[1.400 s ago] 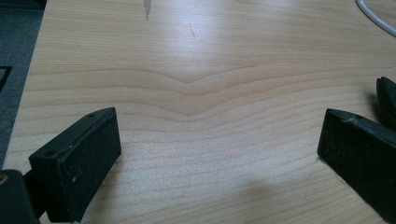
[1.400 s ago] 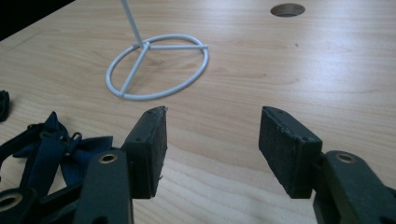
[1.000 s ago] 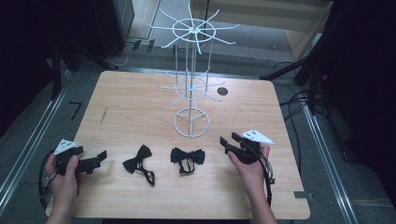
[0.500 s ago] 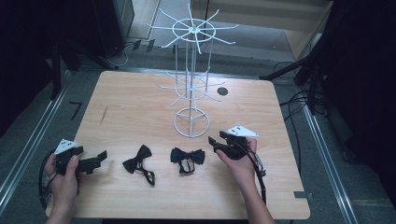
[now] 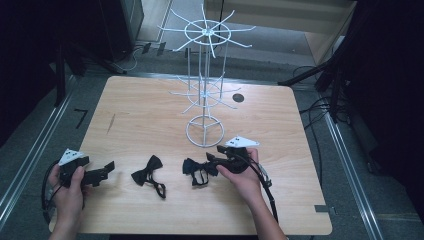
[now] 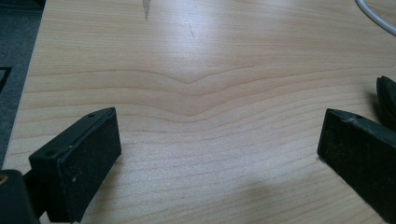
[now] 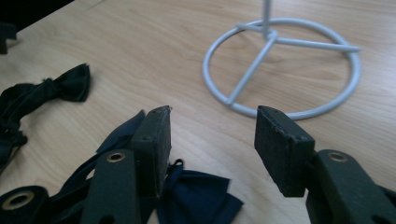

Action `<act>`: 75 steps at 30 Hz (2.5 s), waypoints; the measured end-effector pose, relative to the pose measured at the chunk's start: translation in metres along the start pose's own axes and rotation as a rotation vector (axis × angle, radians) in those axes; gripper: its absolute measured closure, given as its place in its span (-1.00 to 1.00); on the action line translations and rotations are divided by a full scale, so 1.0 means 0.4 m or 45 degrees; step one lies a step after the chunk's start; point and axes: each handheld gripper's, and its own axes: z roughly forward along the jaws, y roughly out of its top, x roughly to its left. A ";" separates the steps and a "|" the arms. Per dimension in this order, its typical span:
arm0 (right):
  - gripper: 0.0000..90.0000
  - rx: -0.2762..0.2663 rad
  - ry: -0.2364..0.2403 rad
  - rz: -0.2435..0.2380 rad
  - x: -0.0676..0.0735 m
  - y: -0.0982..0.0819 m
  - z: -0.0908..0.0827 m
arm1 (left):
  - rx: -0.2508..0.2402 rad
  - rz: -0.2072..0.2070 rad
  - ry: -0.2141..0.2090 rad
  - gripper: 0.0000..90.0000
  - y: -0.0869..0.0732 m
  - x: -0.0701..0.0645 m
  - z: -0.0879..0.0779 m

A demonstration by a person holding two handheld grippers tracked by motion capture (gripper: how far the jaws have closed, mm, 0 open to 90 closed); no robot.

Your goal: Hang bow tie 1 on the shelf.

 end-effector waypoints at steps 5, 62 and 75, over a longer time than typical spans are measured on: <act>0.04 0.034 0.040 -0.028 0.020 -0.005 0.015 | 0.000 0.000 -0.002 -1.00 0.000 0.000 0.000; 0.66 0.009 -0.125 -0.100 0.044 -0.008 -0.056 | -0.009 -0.019 -0.005 -1.00 -0.001 0.005 -0.003; 0.66 -0.094 -0.205 -0.081 0.039 0.045 -0.121 | -0.013 -0.021 -0.004 -1.00 -0.001 0.005 -0.003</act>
